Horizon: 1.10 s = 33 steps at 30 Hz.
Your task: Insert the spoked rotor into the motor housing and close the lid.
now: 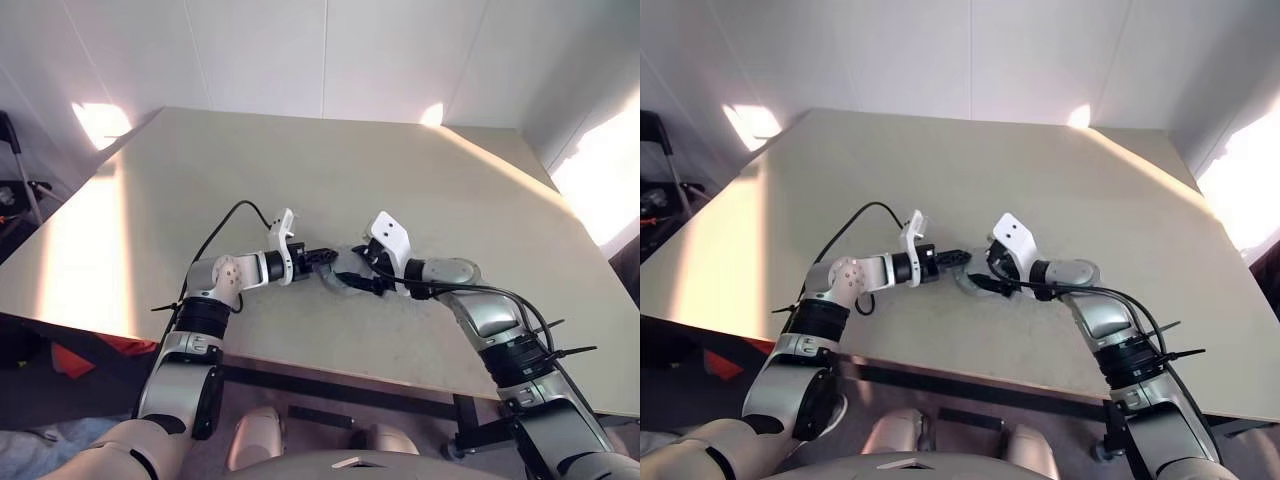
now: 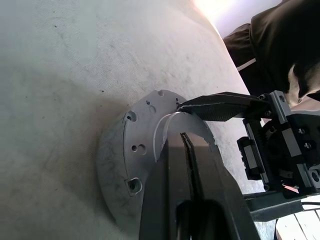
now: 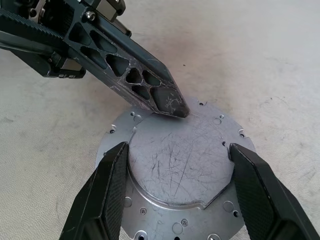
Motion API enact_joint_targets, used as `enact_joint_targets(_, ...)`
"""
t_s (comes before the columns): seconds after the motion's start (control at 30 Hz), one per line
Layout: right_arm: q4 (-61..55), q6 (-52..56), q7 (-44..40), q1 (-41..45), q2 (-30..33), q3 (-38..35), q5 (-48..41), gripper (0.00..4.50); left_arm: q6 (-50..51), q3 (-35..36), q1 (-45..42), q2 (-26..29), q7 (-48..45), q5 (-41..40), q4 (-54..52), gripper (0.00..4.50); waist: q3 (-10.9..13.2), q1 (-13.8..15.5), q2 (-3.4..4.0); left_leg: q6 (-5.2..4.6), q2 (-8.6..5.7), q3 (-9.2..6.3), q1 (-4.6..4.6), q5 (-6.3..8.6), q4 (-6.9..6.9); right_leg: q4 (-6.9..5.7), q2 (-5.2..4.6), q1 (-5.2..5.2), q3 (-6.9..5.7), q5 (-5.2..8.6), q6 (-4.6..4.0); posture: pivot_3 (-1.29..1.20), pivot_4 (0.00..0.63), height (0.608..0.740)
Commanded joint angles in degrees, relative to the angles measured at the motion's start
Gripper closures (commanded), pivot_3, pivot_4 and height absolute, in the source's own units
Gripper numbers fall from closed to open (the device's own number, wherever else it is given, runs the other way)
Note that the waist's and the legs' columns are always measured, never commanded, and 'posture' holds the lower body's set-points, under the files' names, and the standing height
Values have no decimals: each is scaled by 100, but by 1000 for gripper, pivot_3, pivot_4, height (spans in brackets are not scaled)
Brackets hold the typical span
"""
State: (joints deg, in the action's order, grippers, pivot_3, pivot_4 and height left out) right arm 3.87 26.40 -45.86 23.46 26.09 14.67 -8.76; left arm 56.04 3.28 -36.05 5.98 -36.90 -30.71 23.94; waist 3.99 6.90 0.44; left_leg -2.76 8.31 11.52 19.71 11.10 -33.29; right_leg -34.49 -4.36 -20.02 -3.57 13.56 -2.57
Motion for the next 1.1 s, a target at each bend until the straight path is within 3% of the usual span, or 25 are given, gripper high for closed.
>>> enact_joint_targets(0.03, 229, 169, 331, 159, -2, -268, 117, 1422, 85, -85, 164, 86, 290, 254, 195, 4482, 0, -5, 0, 0, 0, 0, -1, 0, 0, 1, 0, 0, 0, 0, 0, 0, 0, 740)
enact_joint_targets(0.1, 248, 202, 308, 218, -18, -344, 54, 1422, 82, -75, 166, 69, 317, 233, 196, 4482, 0, -12, 0, 1, 0, 0, -1, 0, 0, 4, 0, -1, 0, 0, 1, 0, 0, 740)
enact_joint_targets(0.13, 256, 175, 350, 234, -24, -375, 69, 691, 80, -77, 170, 59, 327, 225, 189, 4500, 0, -14, 0, 1, 0, 0, -2, -1, 0, 6, 0, -2, 0, 1, 1, 0, 0, 740)
enact_joint_targets(0.2, 230, 58, 398, 235, -3, -377, 116, 97, 76, -86, 176, 48, 338, 214, 175, 4500, 1, -10, 0, 1, 0, 0, -1, -1, 0, 11, 0, -4, 0, 1, 2, 0, 0, 740)
enact_joint_targets(0.23, 210, 20, 404, 230, 9, -371, 129, 15, 74, -90, 177, 45, 343, 211, 170, 4500, 1, -10, 1, 1, 0, 0, 1, -1, 2, 17, 0, -4, 0, 1, 3, 0, 0, 740)
enact_joint_targets(0.4, -239, 192, 256, 244, 73, -620, -218, 15, 62, -105, 170, 49, 322, 225, 169, 4500, 1, -5, 2, 1, 0, 0, 12, -1, 29, 84, 0, 5, -6, 1, 5, 0, 0, 740)
enact_joint_targets(0.7, -1117, 965, 207, 411, -23, -1638, -1412, 15, 46, -164, 139, 53, 167, 207, 203, 4500, 1, 36, 3, -25, -6, 3, 37, 15, 35, 77, -4, -8, -4, -9, -7, 0, 0, 740)
enact_joint_targets(0.97, -989, 2870, 878, 471, 104, -2347, -2144, 15, -95, -140, 160, 8, -7, 184, 158, 4500, -4, 48, 11, -40, -7, 3, 141, 5, 38, 72, -5, -89, -13, -17, -28, 0, 0, 740)
enact_joint_targets(1.1, -1188, 3471, 897, 286, 339, -2600, -2450, 15, -85, -112, 167, 7, -87, 130, 127, 4500, -4, 59, 11, -26, -9, 3, 142, 17, 27, 72, -9, -83, -13, -17, -28, 0, 0, 740)
